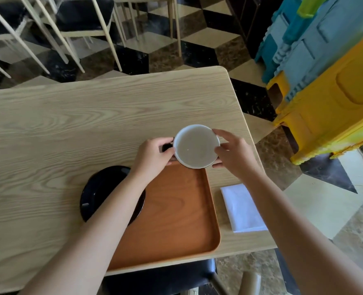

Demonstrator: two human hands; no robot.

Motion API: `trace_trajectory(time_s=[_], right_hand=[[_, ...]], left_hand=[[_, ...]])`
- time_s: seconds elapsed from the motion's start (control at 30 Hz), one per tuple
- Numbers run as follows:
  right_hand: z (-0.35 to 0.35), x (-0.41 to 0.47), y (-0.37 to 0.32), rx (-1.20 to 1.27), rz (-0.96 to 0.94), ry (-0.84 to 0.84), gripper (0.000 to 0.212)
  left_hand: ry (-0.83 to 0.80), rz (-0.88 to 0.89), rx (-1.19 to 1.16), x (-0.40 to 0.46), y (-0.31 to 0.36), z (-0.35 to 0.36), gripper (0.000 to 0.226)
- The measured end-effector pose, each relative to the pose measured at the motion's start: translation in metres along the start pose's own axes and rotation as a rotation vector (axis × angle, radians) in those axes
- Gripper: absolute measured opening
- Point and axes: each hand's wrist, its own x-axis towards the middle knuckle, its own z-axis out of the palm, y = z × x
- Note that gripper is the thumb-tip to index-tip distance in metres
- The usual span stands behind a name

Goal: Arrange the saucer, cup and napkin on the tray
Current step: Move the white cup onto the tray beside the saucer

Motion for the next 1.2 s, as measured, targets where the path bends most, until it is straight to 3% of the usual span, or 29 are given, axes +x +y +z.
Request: trace_trajectory(time_s=[0.4,0.8,0.93,1.07,1.13,1.2], right_hand=[[0.043,-0.024,0.008,-0.079,0.017,-0.152,0.054],[0.040,-0.024,0.014,-0.110,-0.014,-0.172,0.052],[0.039,-0.029,0.013,-0.208,-0.074,-0.171,0.047],[0.040,-0.039,0.013,-0.387,-0.161,-0.132,0.047],[0.036,-0.050,0.015,-0.435,-0.228,-0.072,0.043],[0.028,-0.064,0.021,-0.489,-0.266,-0.021,0.039]], left_hand=[[0.012,-0.116,-0.006,-0.043,-0.043,-0.028,0.028],[-0.005,-0.072,0.098,-0.042,-0.043,-0.026,0.025],[-0.010,-0.012,0.242,-0.045,-0.043,-0.024,0.026],[-0.008,-0.029,0.496,-0.055,-0.040,-0.020,0.045],[0.106,0.019,0.670,-0.070,-0.033,-0.017,0.045],[0.239,0.217,0.712,-0.088,-0.027,-0.008,0.039]])
